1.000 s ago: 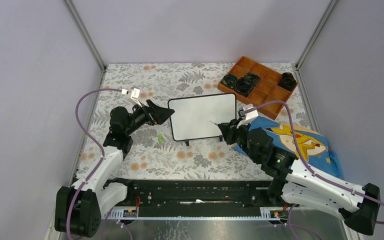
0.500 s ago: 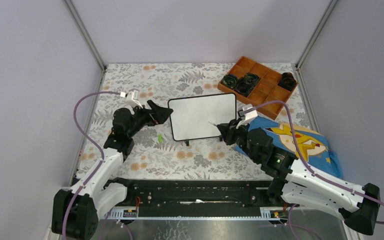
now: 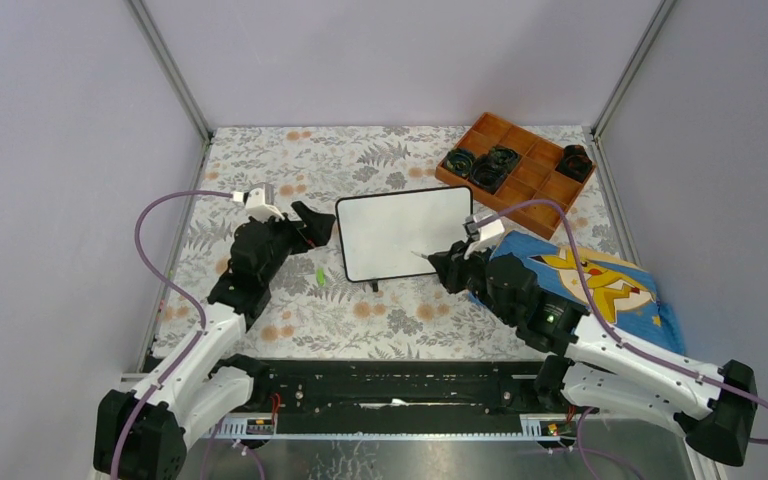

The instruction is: Write a sentence on the whiteboard

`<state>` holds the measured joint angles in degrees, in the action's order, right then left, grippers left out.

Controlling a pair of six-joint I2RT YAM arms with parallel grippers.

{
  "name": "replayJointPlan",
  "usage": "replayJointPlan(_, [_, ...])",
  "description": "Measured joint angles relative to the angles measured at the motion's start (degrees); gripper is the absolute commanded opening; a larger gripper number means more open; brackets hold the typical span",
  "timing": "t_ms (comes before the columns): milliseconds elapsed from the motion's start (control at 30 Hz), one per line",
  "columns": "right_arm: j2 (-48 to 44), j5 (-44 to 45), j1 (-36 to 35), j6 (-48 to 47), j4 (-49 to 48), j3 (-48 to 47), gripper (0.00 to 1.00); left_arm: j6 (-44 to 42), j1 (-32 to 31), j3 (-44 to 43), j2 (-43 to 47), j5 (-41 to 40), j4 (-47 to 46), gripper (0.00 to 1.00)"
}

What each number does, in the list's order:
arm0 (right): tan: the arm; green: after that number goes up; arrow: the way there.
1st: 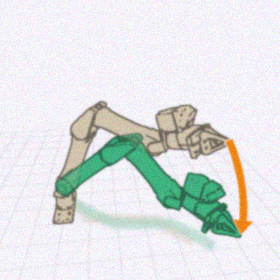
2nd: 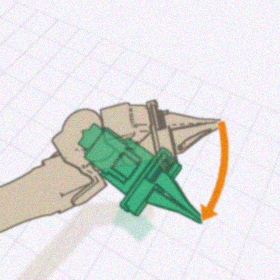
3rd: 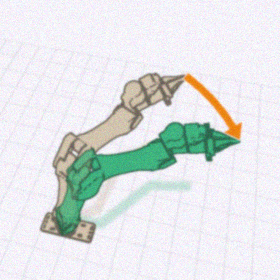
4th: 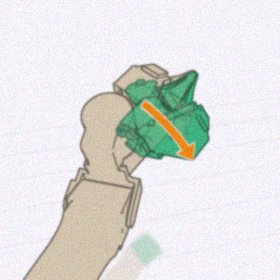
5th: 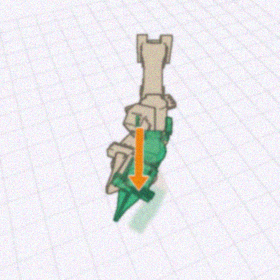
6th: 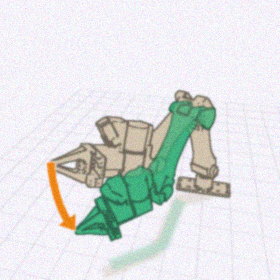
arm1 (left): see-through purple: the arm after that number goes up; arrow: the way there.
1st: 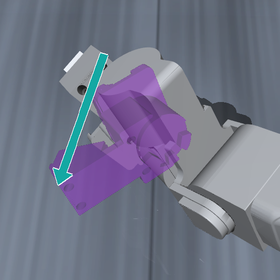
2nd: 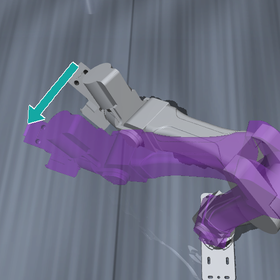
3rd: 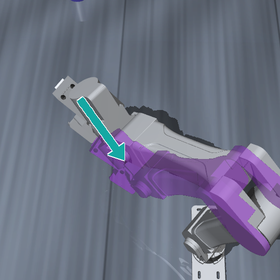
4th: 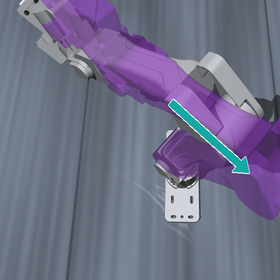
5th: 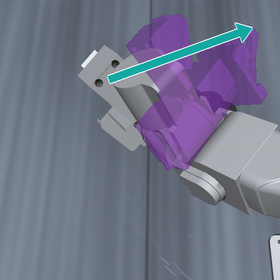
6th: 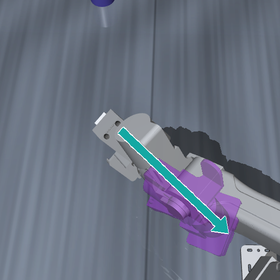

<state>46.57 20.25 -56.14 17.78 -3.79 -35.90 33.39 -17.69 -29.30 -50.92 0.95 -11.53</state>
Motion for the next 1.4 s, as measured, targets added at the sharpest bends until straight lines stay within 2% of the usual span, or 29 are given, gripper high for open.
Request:
replayJointPlan(233, [8.33,-2.21,-0.39,0.02,-0.68,-1.84,0.0,-3.98,0.0,0.0,-0.83,1.29,3.02,0.99])
replayJointPlan(533, [13.77,2.97,-6.03,-1.11,-3.02,-6.03,0.0,-5.79,0.0,-0.02,-1.68,2.75,5.2,0.99])
replayJointPlan(833, [18.38,4.68,-10.38,-1.07,-4.55,-6.43,0.0,-5.44,1.01,-0.02,-3.06,5.7,5.64,0.99])
replayJointPlan(1100, [16.92,5.88,-12.35,-0.63,-4.79,-4.83,0.0,-4.96,1.27,-0.02,-3.08,7.65,5.62,0.99])
replayJointPlan(1400, [7.52,7.65,-12.39,0.07,-3.37,0.2,0.0,-4.5,1.27,-0.02,-3.08,10.45,5.51,0.99])
